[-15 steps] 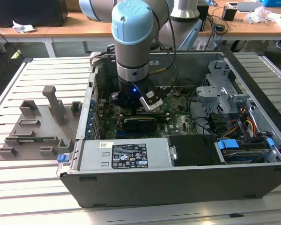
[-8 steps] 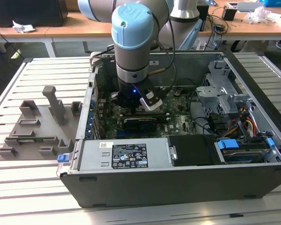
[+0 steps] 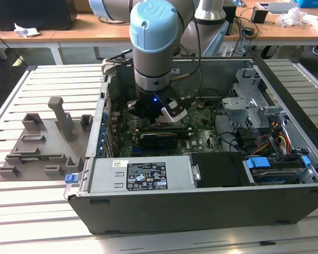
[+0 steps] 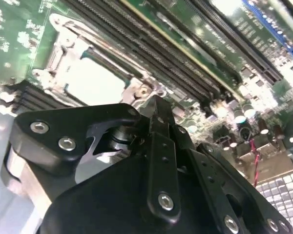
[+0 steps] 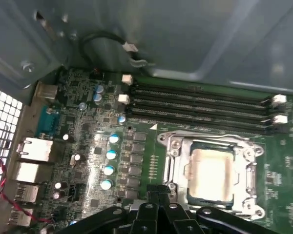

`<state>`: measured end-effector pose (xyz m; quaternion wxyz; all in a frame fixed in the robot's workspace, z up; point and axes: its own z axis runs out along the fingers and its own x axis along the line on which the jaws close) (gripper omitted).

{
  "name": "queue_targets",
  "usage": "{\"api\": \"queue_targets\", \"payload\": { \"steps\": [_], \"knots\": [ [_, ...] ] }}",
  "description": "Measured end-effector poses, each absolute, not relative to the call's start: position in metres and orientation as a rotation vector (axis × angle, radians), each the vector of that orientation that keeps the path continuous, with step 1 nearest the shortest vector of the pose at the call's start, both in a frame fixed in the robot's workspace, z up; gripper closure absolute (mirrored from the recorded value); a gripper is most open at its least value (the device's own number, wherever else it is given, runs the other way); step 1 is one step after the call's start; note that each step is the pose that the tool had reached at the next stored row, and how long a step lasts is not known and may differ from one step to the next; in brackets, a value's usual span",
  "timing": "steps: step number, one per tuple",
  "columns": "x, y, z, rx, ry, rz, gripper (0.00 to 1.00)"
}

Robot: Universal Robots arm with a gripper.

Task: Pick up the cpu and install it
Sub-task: 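Install the second cpu locking lever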

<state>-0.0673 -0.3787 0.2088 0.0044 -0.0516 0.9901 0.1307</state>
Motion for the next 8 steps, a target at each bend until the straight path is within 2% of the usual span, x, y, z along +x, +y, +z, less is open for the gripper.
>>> {"api": "queue_targets", "payload": {
  "steps": [8],
  "knots": [
    [-0.019, -0.372, 0.204, -0.157, 3.138, 0.418, 0.89]
  ]
}}
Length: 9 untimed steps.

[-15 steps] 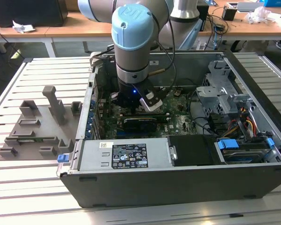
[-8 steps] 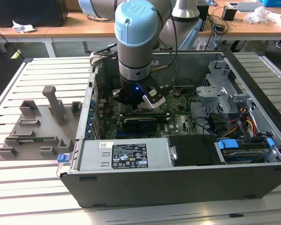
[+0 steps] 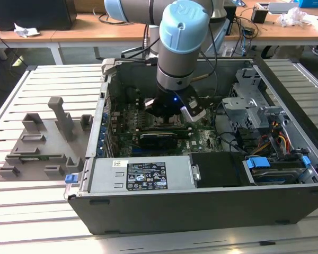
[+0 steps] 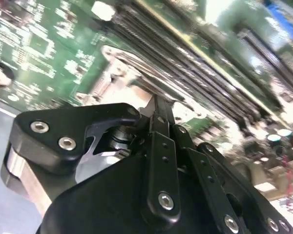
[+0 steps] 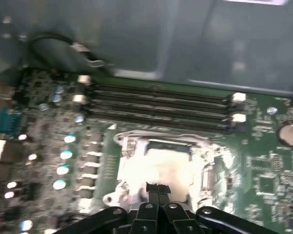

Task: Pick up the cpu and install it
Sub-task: 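Install the second cpu locking lever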

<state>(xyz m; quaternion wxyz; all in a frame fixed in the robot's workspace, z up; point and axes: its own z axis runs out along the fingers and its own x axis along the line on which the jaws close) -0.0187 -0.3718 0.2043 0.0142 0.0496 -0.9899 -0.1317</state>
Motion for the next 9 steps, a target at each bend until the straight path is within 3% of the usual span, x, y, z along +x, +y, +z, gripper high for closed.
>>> {"api": "queue_targets", "payload": {
  "steps": [3, 6, 7, 9],
  "knots": [
    [-0.011, -0.360, 0.203, 0.153, -3.082, -0.394, 0.89],
    [-0.010, -0.344, 0.203, 0.152, -3.087, -0.328, 0.89],
    [-0.010, -0.341, 0.203, 0.152, -3.089, -0.301, 0.89],
    [-0.010, -0.335, 0.204, 0.149, -3.095, -0.176, 0.89]
  ]
}}
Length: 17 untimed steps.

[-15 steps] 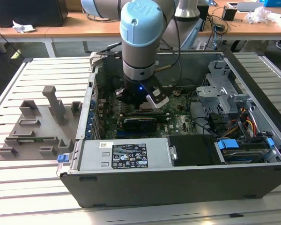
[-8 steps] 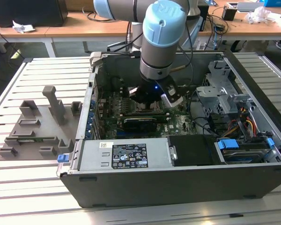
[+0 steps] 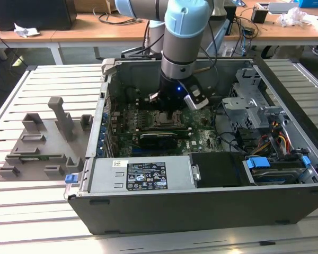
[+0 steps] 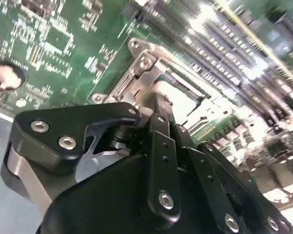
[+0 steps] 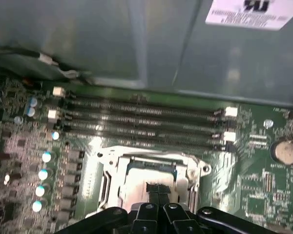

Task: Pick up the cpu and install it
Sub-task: 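Install the second cpu locking lever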

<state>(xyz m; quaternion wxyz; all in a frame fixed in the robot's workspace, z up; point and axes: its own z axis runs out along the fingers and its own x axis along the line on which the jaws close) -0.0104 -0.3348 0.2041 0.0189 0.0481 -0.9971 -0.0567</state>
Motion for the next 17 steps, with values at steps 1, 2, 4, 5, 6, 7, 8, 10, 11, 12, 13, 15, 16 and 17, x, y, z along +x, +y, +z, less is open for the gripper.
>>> {"api": "queue_targets", "payload": {
  "steps": [1, 2, 4, 5, 6, 7, 8, 10, 11, 12, 13, 15, 16, 17],
  "knots": [
    [-0.010, -0.334, 0.206, 0.148, -3.096, -0.122, 0.89],
    [-0.010, -0.333, 0.208, 0.148, -3.096, -0.086, 0.89],
    [-0.010, -0.332, 0.217, 0.147, -3.096, -0.050, 0.89],
    [-0.010, -0.332, 0.222, 0.147, -3.096, -0.043, 0.89],
    [-0.010, -0.332, 0.227, 0.147, -3.096, -0.039, 0.89],
    [-0.010, -0.332, 0.234, 0.146, -3.096, -0.034, 0.89],
    [-0.010, -0.332, 0.242, 0.146, -3.096, -0.032, 0.89],
    [-0.010, -0.332, 0.251, 0.146, -3.096, -0.031, 0.89],
    [-0.010, -0.332, 0.255, 0.146, -3.096, -0.031, 0.89],
    [-0.010, -0.332, 0.261, 0.146, -3.096, -0.031, 0.89],
    [-0.010, -0.332, 0.266, 0.146, -3.096, -0.031, 0.89],
    [-0.010, -0.332, 0.275, 0.146, -3.096, -0.031, 0.89],
    [-0.010, -0.332, 0.279, 0.146, -3.096, -0.031, 0.89],
    [-0.010, -0.332, 0.284, 0.146, -3.096, -0.031, 0.89]
  ]
}}
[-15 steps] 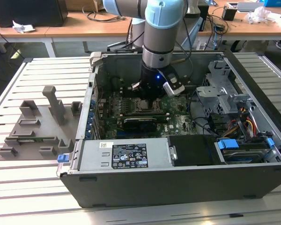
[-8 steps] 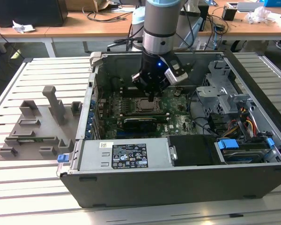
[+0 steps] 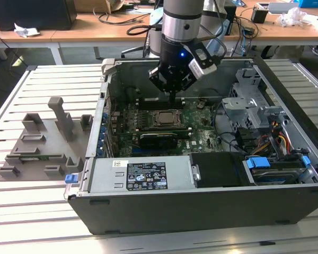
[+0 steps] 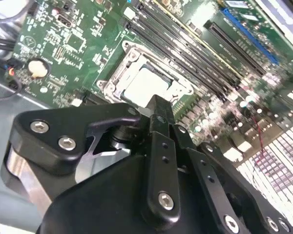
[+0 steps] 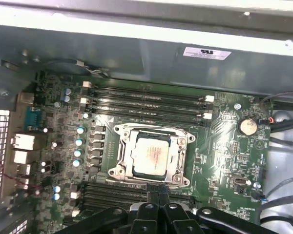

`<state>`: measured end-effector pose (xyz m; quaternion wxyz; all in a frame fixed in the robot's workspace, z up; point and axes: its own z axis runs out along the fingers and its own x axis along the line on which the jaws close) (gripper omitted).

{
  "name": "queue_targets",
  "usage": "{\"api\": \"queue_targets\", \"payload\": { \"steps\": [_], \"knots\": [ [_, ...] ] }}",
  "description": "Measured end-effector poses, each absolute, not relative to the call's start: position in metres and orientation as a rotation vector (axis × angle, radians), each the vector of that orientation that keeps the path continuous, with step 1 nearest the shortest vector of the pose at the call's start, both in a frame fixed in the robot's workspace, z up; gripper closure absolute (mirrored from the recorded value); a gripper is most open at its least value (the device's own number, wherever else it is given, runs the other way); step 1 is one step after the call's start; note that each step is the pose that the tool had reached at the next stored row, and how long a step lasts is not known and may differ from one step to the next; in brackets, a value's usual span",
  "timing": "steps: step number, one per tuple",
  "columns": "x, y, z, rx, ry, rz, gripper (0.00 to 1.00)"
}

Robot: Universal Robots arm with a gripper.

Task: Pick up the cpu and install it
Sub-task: 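Install the second cpu locking lever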

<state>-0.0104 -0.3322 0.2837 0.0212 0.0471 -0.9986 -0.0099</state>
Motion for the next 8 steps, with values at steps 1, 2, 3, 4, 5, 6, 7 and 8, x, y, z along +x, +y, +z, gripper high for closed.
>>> {"api": "queue_targets", "payload": {
  "steps": [1, 2, 3, 4, 5, 6, 7, 8],
  "knots": [
    [-0.0104, -0.3322, 0.2836, 0.146, -3.096, -0.031, 0.89],
    [-0.0104, -0.3321, 0.2836, 0.146, -3.096, -0.033, 0.89],
    [-0.0104, -0.3321, 0.2837, 0.146, -3.096, -0.033, 0.89],
    [-0.0104, -0.3322, 0.2837, 0.146, -3.096, -0.033, 0.89],
    [-0.0104, -0.3322, 0.2837, 0.146, -3.096, -0.033, 0.89],
    [-0.0104, -0.3322, 0.2837, 0.146, -3.096, -0.033, 0.89],
    [-0.0104, -0.3322, 0.2837, 0.146, -3.096, -0.033, 0.89],
    [-0.0104, -0.3322, 0.2837, 0.146, -3.096, -0.033, 0.89]
  ]
}}
